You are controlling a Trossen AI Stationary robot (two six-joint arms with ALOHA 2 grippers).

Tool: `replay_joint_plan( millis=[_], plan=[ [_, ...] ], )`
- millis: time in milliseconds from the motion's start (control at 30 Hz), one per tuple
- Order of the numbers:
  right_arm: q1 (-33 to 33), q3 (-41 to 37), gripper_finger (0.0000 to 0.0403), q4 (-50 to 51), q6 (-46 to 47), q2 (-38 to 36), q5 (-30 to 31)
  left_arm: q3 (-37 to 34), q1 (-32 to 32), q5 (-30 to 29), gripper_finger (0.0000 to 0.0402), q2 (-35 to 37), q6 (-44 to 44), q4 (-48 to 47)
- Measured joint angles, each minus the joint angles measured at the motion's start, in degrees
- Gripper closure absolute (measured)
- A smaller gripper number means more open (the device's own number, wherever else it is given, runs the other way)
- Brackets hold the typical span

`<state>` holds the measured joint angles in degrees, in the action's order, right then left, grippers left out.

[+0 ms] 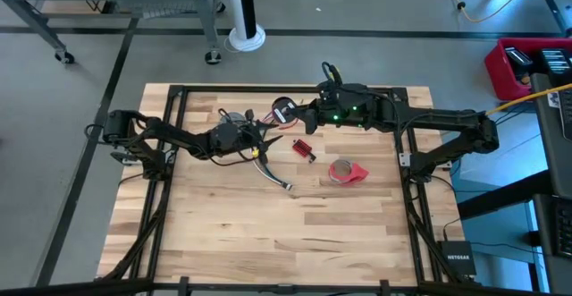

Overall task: Coil cords
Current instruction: Uncoil the red wire from the black spool

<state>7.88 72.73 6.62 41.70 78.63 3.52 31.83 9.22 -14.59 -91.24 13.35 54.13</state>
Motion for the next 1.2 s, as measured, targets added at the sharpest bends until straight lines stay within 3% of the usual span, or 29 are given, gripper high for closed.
replay_joint_plan(
  millis=[333,667,1033,1200],
  plan=[
    [-0.02,0.0,0.0377,-1.03,0.04,0.0,-1.59,0.79,0.58,0.52,0.0245,0.0,-1.12,2.95],
    [-0.02,0.0,0.0379,-3.52,0.55,0.0,-4.52,3.62,0.7,6.13,0.0393,0.0,-1.12,-2.16],
    [-0.02,0.0,0.0379,-2.81,4.34,0.0,-11.78,3.89,4.0,6.04,0.04,0.0,-0.38,1.75],
    [-0.03,0.0,0.0379,2.7,6.0,0.0,-11.81,4.17,5.71,6.01,0.04,0.0,-1.03,6.43]
  ],
)
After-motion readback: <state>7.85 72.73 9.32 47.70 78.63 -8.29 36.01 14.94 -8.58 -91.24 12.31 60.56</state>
